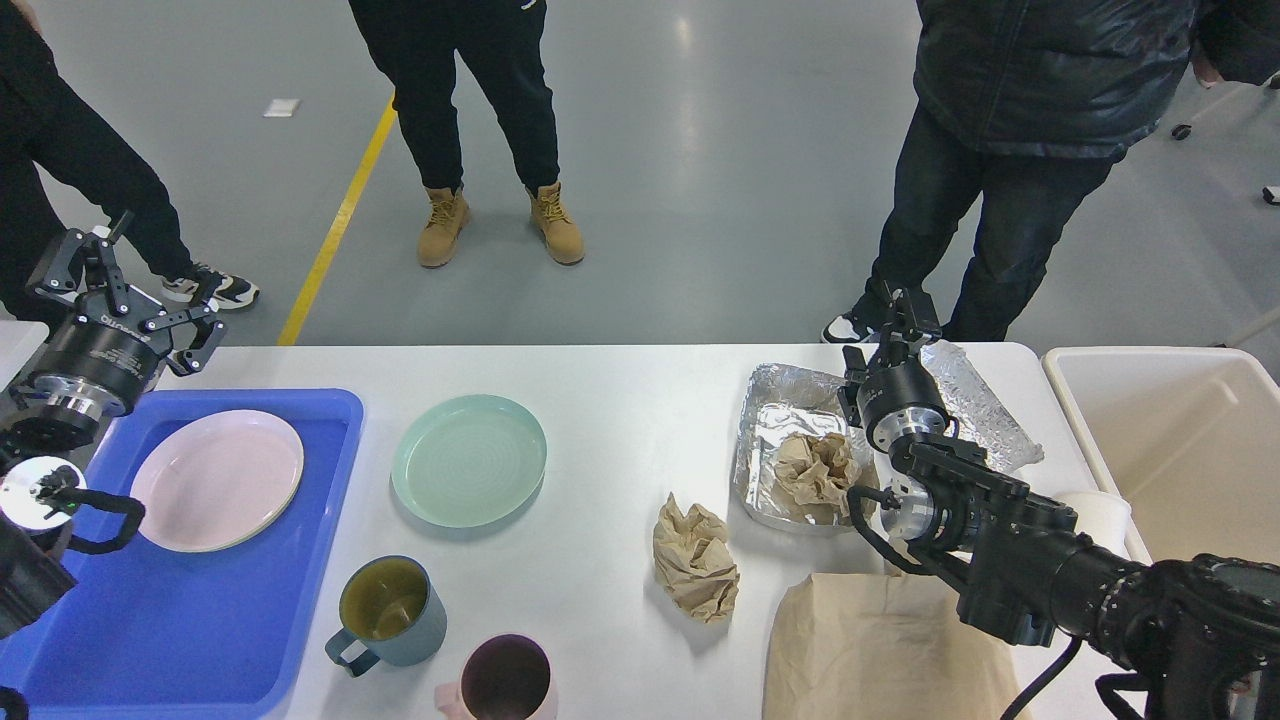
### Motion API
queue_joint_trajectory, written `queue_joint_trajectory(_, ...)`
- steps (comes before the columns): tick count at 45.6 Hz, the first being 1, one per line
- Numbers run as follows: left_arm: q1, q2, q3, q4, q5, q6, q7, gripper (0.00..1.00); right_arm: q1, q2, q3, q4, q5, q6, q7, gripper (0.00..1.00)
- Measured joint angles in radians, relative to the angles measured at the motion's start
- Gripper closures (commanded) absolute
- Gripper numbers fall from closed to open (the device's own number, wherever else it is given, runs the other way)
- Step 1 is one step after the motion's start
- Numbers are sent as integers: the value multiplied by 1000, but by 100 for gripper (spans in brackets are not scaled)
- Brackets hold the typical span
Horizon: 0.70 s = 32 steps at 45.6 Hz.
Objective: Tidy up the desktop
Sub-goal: 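Move the left gripper over the blue tray toward the olive-green mug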
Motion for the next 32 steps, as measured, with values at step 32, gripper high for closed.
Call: queue_joint_trajectory(32, -385, 238, 952, 11, 148, -7, 590, 3, 0, 0, 0, 0, 0, 0, 0, 0)
